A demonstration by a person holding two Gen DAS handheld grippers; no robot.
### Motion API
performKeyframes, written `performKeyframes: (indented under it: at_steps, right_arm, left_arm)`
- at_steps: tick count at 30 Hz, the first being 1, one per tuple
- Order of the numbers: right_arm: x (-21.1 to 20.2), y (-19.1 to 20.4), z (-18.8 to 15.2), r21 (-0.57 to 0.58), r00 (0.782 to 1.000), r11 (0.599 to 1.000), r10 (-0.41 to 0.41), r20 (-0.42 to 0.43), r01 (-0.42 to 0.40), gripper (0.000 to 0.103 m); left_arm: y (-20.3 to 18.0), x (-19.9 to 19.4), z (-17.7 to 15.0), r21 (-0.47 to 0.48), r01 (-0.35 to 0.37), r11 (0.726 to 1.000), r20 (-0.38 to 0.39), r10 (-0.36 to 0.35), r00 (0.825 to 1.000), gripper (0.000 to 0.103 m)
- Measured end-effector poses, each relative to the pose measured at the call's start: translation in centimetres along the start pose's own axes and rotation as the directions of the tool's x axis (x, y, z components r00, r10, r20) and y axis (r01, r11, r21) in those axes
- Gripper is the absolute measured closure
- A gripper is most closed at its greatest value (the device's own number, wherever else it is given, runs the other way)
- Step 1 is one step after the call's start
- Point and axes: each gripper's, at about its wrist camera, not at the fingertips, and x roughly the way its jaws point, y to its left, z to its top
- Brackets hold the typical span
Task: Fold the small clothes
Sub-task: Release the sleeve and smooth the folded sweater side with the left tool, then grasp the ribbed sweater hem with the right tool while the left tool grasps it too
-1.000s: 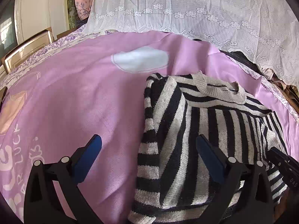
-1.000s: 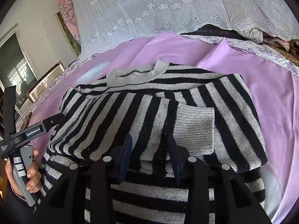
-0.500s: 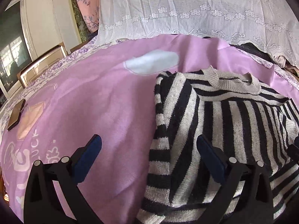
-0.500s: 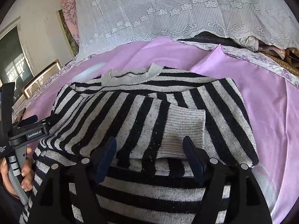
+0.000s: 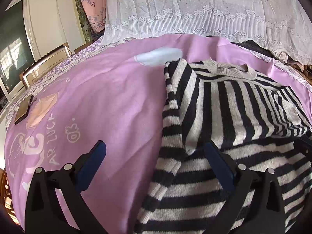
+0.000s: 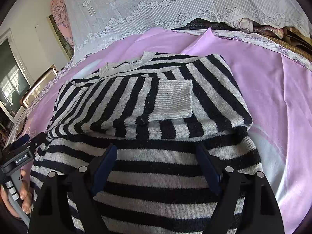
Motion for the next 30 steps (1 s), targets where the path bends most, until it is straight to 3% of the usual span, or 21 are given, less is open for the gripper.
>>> performKeyframes:
  at_steps: [6,14,20,25,28,30]
  right_arm:
    - [-1.3,0.2,-2.1,-0.020,1.000,1.000,0.004,-0.020,-0.004,0.014]
    - [-4.5,0.1,-5.8,-0.095,0.998,0.995,0.033,-0.046,-0.037,0.010]
    - [-8.5,-0.8,-10.0,-0.166,0.994,0.982,0.081,-0.068,-0.092,0.007]
    - [-13.6,-2.8,-13.0,-0.114,0.992,0.987,0.121,0.030,-0.117,0.008]
    - [-16.0,-4.2,-14.2,-0.096,0.992,0.992,0.092,0.090,-0.083,0.008]
    - [-16.6,-5.4,-14.6,-0.065,0.992,0.995,0.082,0.092,-0.077,0.008]
  left_arm:
    - [0.1,-2.2,-2.3,0.021,0.015,1.000,0.001,-0.015,1.000,0.005]
    - [0.1,-4.5,-6.1,0.054,0.115,0.992,-0.067,-0.111,0.992,0.005]
    - [-0.5,-8.1,-9.7,0.133,0.084,0.988,-0.007,-0.083,0.996,0.005]
    - [-0.7,-11.4,-12.0,0.175,0.035,0.984,0.090,-0.052,0.995,0.005]
    - [0.5,-13.2,-13.1,0.155,0.098,0.983,0.130,-0.119,0.984,0.005]
    - [1.5,-13.4,-13.5,0.132,0.166,0.977,0.101,-0.180,0.978,0.005]
